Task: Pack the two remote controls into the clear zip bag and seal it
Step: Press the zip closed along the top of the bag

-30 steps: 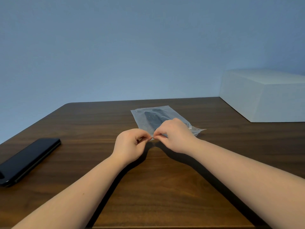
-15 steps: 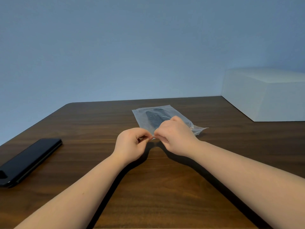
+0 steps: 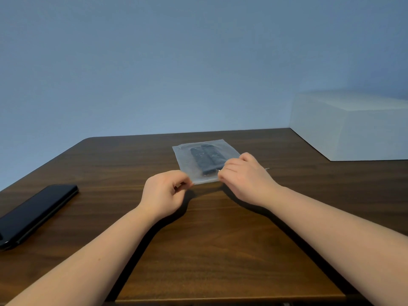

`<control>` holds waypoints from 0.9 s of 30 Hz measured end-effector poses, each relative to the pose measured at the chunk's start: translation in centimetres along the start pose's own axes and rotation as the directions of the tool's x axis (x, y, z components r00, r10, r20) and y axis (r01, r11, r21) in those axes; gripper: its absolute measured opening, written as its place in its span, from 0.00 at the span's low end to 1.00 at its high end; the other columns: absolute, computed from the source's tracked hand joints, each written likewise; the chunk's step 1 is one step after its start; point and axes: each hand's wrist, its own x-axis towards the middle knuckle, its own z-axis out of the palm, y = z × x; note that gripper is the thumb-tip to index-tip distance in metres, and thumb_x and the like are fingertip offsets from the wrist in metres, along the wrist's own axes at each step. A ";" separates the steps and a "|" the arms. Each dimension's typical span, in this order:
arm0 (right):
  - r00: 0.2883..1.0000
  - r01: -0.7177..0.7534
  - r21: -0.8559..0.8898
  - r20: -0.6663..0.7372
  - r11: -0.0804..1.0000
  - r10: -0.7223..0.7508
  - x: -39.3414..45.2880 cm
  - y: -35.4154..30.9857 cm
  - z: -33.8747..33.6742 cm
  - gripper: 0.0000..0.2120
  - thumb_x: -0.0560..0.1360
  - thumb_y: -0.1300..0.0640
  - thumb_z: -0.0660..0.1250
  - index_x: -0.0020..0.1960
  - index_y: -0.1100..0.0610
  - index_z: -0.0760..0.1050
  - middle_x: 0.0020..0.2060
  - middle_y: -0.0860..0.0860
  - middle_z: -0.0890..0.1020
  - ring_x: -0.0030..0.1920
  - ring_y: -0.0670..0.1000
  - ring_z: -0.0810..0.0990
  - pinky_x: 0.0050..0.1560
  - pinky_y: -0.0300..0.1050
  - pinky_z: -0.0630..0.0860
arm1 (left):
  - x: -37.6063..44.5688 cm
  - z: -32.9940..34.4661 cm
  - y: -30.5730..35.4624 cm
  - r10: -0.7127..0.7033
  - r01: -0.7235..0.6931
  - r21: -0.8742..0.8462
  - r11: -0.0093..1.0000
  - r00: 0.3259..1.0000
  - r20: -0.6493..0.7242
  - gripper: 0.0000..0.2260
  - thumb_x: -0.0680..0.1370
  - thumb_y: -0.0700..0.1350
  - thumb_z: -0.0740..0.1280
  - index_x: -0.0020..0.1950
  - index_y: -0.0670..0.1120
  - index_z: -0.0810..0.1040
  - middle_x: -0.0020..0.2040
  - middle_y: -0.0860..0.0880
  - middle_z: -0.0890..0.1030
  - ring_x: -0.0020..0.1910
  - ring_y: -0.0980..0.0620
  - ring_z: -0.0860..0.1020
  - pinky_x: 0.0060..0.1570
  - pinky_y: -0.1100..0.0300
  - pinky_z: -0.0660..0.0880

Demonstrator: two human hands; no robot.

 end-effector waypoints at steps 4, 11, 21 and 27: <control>0.999 -0.034 -0.060 -0.036 0.998 0.032 -2.2 2.2 0.5 0.07 0.67 0.64 0.73 0.40 0.53 0.79 0.37 0.49 0.84 0.42 0.53 0.82 0.46 0.46 0.65 | -0.5 -0.3 -0.1 0.011 -0.012 0.030 0.999 0.999 0.035 0.08 0.70 0.35 0.68 0.43 0.46 0.81 0.41 0.49 0.84 0.42 0.47 0.80 0.42 0.55 0.78; 0.969 -0.202 -0.099 0.124 0.974 0.213 -4.8 4.2 0.4 0.05 0.76 0.60 0.64 0.46 0.54 0.79 0.42 0.50 0.84 0.47 0.55 0.80 0.43 0.48 0.71 | -1.2 0.3 -0.7 0.064 -0.071 0.070 0.995 0.993 0.096 0.06 0.69 0.39 0.70 0.41 0.50 0.80 0.39 0.52 0.84 0.40 0.47 0.81 0.37 0.61 0.71; 0.894 -0.368 0.061 0.297 0.928 0.335 -5.0 4.2 0.1 0.11 0.75 0.69 0.57 0.51 0.57 0.73 0.47 0.52 0.78 0.51 0.55 0.73 0.47 0.52 0.76 | -1.2 0.3 -1.0 0.145 -0.169 0.144 0.975 0.976 0.163 0.03 0.71 0.44 0.67 0.40 0.52 0.78 0.38 0.55 0.83 0.38 0.50 0.80 0.33 0.59 0.74; 0.830 -0.500 0.188 0.382 0.846 0.406 -5.4 5.3 -0.6 0.18 0.72 0.70 0.58 0.53 0.52 0.76 0.50 0.50 0.77 0.54 0.54 0.72 0.52 0.51 0.76 | -0.5 -1.1 -0.3 0.147 -0.209 0.157 0.965 0.930 0.336 0.15 0.73 0.61 0.58 0.45 0.55 0.80 0.42 0.57 0.81 0.41 0.57 0.79 0.36 0.57 0.78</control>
